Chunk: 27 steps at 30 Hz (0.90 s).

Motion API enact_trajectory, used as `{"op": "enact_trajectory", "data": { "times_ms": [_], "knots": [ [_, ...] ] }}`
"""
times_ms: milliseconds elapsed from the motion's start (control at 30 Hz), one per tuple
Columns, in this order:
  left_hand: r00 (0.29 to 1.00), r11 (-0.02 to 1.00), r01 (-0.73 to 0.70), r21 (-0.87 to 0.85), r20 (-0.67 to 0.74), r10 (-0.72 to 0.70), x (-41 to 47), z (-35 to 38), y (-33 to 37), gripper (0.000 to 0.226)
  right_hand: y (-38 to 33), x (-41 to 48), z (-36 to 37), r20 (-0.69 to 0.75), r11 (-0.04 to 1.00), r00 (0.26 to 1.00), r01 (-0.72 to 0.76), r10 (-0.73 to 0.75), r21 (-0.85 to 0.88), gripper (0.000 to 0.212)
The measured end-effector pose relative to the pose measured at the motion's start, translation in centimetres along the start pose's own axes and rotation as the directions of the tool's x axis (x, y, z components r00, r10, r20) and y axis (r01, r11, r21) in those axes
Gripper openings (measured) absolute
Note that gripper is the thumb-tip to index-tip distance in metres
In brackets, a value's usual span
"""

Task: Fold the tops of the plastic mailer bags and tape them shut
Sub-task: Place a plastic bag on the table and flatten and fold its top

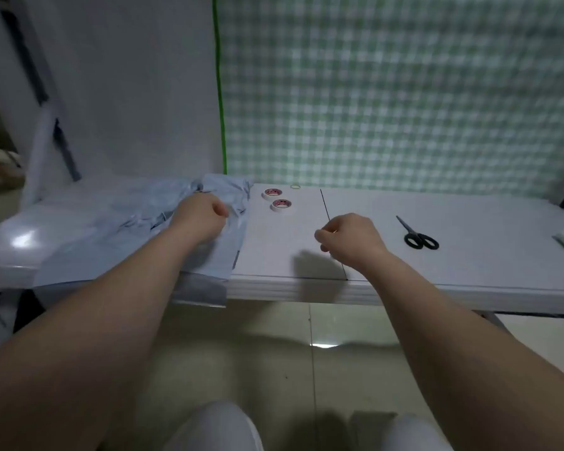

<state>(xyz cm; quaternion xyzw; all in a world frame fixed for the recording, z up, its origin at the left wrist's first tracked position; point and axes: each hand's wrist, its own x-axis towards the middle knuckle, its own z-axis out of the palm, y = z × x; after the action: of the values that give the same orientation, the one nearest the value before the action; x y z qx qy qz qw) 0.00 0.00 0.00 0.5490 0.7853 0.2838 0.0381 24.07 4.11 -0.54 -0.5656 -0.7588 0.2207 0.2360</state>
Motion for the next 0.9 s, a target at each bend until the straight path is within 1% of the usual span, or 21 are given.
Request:
{"op": "enact_trajectory", "data": {
  "times_ms": [100, 167, 367, 467, 567, 700, 767, 833, 867, 900],
  "knots": [
    [0.994, 0.994, 0.108, 0.023, 0.018, -0.108, -0.1, 0.3, -1.3, 0.025, 0.2, 0.3, 0.2, 0.019, 0.996, 1.0, -0.009, 0.008, 0.085, 0.03],
    [0.988, 0.989, 0.144, 0.042, 0.043, -0.146, -0.2, 0.6, -2.3, 0.029, 0.2, 0.9, 0.8, 0.046, 0.991, 0.999, -0.006, 0.0, 0.136, 0.031],
    [0.98, 0.975, 0.185, 0.122, 0.057, -0.193, 0.6, 2.0, -4.7, 0.041, -1.5, 3.5, 4.6, 0.129, 0.964, 0.991, -0.002, -0.033, 0.265, 0.022],
    [0.966, 0.955, 0.242, 0.174, 0.047, -0.253, 2.5, 2.9, -6.2, 0.047, -3.1, 5.8, 7.4, 0.156, 0.959, 0.987, -0.005, -0.041, 0.284, 0.018],
    [0.954, 0.941, 0.28, 0.191, 0.053, -0.295, 4.7, 3.3, -7.4, 0.048, -5.1, 8.3, 10.1, 0.171, 0.963, 0.983, 0.014, -0.062, 0.269, 0.024],
    [0.967, 0.943, 0.235, 0.236, 0.044, -0.252, 6.8, 3.3, -8.6, 0.043, -7.2, 10.0, 12.9, 0.18, 0.978, 0.982, 0.025, -0.063, 0.205, 0.029],
    [0.963, 0.945, 0.254, 0.205, 0.037, -0.267, 7.3, 3.1, -8.9, 0.037, -7.9, 10.2, 13.8, 0.175, 0.979, 0.982, 0.036, -0.073, 0.202, 0.031],
    [0.941, 0.931, 0.317, 0.179, 0.061, -0.333, 7.9, 2.4, -9.0, 0.028, -8.7, 10.7, 14.1, 0.202, 0.948, 0.975, 0.027, -0.096, 0.317, 0.026],
    [0.929, 0.922, 0.346, 0.177, 0.075, -0.363, 8.1, 2.0, -9.0, 0.025, -9.2, 10.8, 13.9, 0.215, 0.914, 0.971, 0.01, -0.106, 0.405, 0.022],
    [0.916, 0.911, 0.368, 0.184, 0.094, -0.389, 8.3, 1.6, -8.9, 0.027, -9.6, 11.0, 13.7, 0.23, 0.868, 0.966, -0.013, -0.117, 0.497, 0.017]
  ]
}}
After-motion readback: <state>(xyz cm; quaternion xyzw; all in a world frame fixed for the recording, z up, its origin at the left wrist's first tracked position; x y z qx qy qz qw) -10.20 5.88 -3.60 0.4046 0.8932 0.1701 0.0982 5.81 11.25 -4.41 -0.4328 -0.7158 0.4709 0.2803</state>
